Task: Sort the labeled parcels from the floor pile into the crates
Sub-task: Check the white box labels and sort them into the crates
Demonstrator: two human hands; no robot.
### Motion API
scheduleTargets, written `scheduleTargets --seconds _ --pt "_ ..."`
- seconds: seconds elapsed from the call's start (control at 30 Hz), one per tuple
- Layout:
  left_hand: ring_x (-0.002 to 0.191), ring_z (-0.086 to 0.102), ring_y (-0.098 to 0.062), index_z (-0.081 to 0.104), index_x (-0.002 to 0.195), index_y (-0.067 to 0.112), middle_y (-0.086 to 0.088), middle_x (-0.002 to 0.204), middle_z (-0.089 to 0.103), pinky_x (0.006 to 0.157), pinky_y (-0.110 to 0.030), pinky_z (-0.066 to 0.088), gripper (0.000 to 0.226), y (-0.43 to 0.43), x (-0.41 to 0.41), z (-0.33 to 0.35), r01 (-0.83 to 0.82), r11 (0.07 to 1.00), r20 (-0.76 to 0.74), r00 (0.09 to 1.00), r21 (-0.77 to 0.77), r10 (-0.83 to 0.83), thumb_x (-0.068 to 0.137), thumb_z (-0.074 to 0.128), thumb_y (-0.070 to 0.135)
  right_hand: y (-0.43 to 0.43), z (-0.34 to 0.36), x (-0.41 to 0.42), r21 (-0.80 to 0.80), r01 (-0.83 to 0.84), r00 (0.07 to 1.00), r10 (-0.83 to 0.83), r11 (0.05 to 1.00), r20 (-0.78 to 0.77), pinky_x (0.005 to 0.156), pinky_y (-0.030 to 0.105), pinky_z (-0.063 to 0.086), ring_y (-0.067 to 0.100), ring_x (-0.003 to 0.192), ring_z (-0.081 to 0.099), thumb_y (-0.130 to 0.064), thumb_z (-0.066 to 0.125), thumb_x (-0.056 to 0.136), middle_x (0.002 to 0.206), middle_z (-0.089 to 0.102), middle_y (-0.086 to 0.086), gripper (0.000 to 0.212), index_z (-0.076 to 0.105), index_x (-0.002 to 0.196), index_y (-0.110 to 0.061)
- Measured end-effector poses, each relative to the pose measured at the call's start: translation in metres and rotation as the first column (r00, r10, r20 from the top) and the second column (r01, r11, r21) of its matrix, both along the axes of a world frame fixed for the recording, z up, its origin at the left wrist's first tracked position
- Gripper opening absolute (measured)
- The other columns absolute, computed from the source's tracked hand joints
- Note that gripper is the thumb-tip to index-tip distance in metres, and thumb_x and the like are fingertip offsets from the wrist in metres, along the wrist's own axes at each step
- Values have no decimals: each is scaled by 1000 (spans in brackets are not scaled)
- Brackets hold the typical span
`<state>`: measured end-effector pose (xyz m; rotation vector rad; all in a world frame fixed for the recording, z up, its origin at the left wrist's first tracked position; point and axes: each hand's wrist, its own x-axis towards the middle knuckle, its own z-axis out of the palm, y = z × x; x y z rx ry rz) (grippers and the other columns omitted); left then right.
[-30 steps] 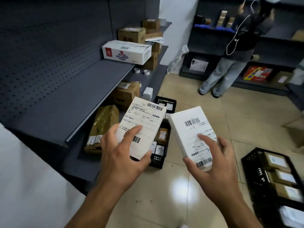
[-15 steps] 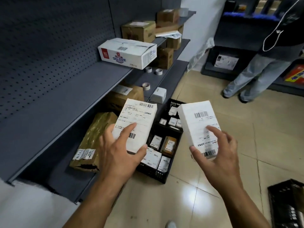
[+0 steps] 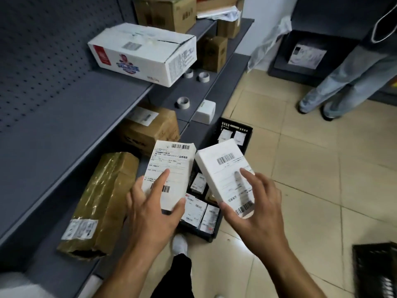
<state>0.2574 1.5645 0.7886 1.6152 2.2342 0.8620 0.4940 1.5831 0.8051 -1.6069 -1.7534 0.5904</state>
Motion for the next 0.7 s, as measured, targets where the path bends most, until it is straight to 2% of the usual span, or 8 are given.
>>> scheduleTargets --seconds 0.13,0.3,0.4,0.6,0.7 --pt "125 37 -32 44 146 49 -9 145 39 102 -46 43 81 79 -1 -34 99 995 35 995 -15 -98 73 79 50 54 -13 1 -38 20 995 -16 999 100 97 31 37 16 133 35 -68 63 73 146 37 -9 82 40 148 -48" --pt "129 33 -34 40 147 49 -8 147 32 106 -50 44 77 170 -9 -57 231 970 69 972 -75 -226 73 55 64 110 -28 8 -78 184 978 -175 980 112 89 33 38 16 134 34 -64 68 72 145 34 -13 77 44 144 -50" --pt "131 32 -33 42 147 46 -7 149 29 108 -48 42 76 214 -8 -59 291 954 27 957 -74 -290 72 53 61 137 -39 10 -107 258 960 -243 960 137 91 36 38 21 135 32 -68 64 69 149 34 -8 80 44 144 -46" --pt "130 30 -29 38 146 46 -4 151 25 103 -43 44 86 274 8 -90 272 949 -15 960 -160 -278 62 56 56 203 -80 30 -182 258 966 -250 949 64 97 33 34 18 135 35 -71 58 66 148 41 -4 92 39 149 -36" --pt "129 30 -28 33 147 47 -4 150 24 102 -45 45 90 289 21 -140 214 945 -31 973 -247 -229 65 70 50 240 -128 50 -252 235 971 -235 939 33 96 38 38 19 134 36 -69 61 66 148 42 -3 93 37 150 -35"
